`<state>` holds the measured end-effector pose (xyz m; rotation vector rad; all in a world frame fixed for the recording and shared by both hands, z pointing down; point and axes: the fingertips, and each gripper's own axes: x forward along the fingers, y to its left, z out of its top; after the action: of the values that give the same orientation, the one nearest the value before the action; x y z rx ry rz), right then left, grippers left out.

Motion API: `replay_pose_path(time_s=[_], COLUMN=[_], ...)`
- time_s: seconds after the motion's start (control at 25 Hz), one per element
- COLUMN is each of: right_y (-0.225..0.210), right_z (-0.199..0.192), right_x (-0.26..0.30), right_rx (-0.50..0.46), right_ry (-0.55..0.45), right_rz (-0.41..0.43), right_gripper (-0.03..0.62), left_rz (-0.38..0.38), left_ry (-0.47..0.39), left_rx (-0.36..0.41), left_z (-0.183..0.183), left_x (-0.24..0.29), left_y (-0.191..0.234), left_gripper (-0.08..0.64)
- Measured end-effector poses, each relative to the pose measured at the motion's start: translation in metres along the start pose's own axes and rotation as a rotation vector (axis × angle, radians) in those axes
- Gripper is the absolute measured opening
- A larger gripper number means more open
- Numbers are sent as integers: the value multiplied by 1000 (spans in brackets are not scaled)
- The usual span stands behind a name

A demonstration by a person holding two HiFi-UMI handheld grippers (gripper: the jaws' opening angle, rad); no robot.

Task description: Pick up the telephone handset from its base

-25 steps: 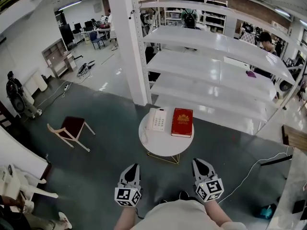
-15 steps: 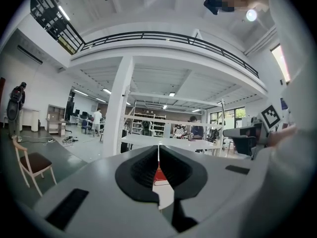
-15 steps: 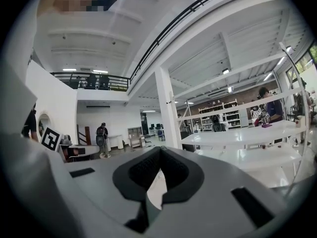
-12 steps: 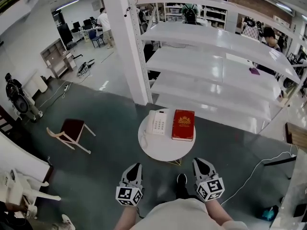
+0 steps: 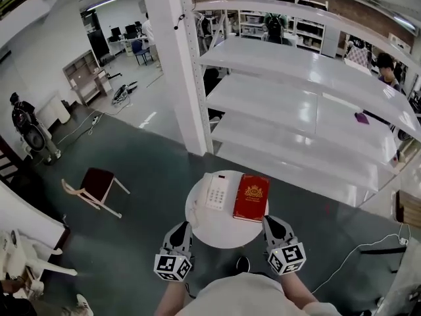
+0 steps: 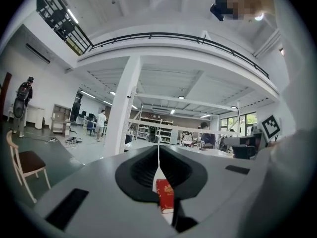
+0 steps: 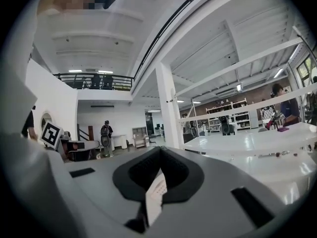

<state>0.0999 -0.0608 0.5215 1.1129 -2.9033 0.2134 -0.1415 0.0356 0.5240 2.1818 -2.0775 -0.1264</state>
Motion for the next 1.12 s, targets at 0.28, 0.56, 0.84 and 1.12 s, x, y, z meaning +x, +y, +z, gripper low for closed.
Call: replay_pose_path(time_s=[0.28, 0.56, 0.84, 1.12], right_y=[-52, -67, -73, -68], right_z=[20, 24, 28, 27], right_x=[45, 65, 80, 94], right_rx=[-27, -12, 1, 13], right_ry=[-17, -29, -29, -30], right_rz=[48, 72, 43, -1], right_gripper=[9, 9, 9, 9], left_rz=[21, -22, -71, -88], left_ry=[-24, -15, -28, -18], left_rx=[12, 10, 32, 39], left_z=[8, 4, 17, 22], left_x=[62, 97, 127, 137], left_y=[-12, -15, -13, 14], left_gripper=[21, 21, 21, 21])
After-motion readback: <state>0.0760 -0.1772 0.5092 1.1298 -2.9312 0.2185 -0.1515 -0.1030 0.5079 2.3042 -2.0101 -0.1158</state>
